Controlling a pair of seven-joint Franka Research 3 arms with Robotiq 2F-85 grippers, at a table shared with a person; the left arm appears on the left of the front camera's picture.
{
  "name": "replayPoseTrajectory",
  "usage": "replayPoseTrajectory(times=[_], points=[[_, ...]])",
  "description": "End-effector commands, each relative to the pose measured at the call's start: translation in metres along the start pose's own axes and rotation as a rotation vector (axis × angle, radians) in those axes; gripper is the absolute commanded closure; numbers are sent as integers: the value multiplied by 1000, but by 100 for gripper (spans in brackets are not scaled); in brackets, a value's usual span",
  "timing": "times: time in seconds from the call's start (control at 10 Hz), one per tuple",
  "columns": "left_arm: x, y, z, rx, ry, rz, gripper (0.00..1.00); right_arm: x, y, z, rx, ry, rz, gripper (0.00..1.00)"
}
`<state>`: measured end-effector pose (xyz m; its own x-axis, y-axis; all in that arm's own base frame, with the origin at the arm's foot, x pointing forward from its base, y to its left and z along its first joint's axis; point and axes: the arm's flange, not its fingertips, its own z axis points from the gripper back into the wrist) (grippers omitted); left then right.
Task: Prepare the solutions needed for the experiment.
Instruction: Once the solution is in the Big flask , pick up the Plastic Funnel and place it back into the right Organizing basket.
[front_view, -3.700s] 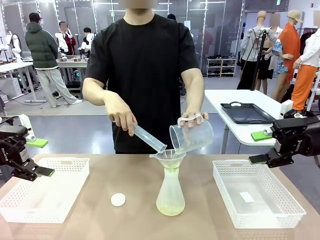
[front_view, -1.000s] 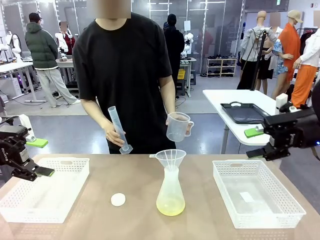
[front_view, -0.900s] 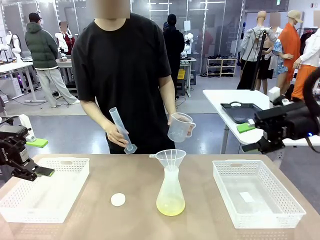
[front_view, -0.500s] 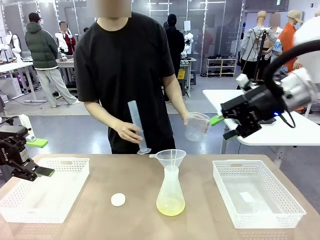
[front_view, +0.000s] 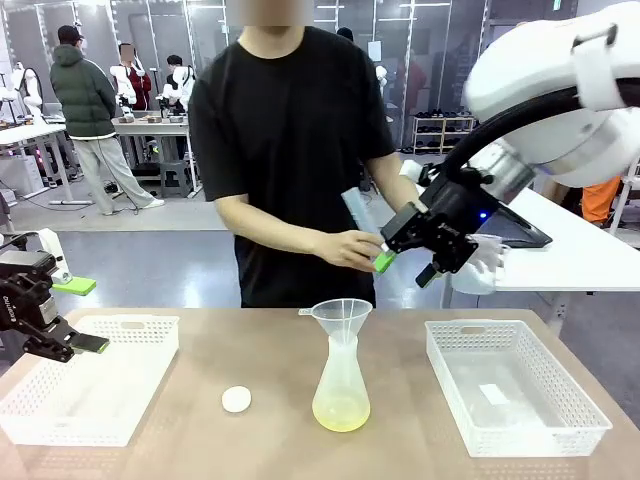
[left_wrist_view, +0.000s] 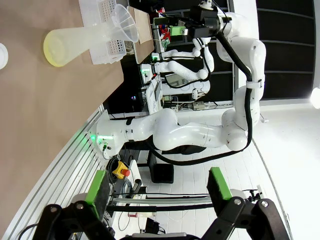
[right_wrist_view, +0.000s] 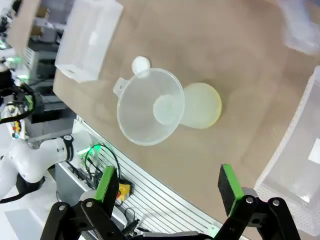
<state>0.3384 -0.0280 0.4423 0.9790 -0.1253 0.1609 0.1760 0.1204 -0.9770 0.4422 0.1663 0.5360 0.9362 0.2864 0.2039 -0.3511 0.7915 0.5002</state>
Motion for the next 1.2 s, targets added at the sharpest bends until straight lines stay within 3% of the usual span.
replayPoseTrajectory(times=[0.0, 0.4, 1.1], points=[[-2, -1, 2, -6, 9, -7, 0, 18, 11, -9, -61, 40, -28, 0], [-2, -1, 2, -6, 9, -7, 0, 30, 16, -37, -113, 110, -60, 0], [-2, -1, 2, -6, 9, -7, 0, 44, 0, -60, -127, 134, -100, 0]])
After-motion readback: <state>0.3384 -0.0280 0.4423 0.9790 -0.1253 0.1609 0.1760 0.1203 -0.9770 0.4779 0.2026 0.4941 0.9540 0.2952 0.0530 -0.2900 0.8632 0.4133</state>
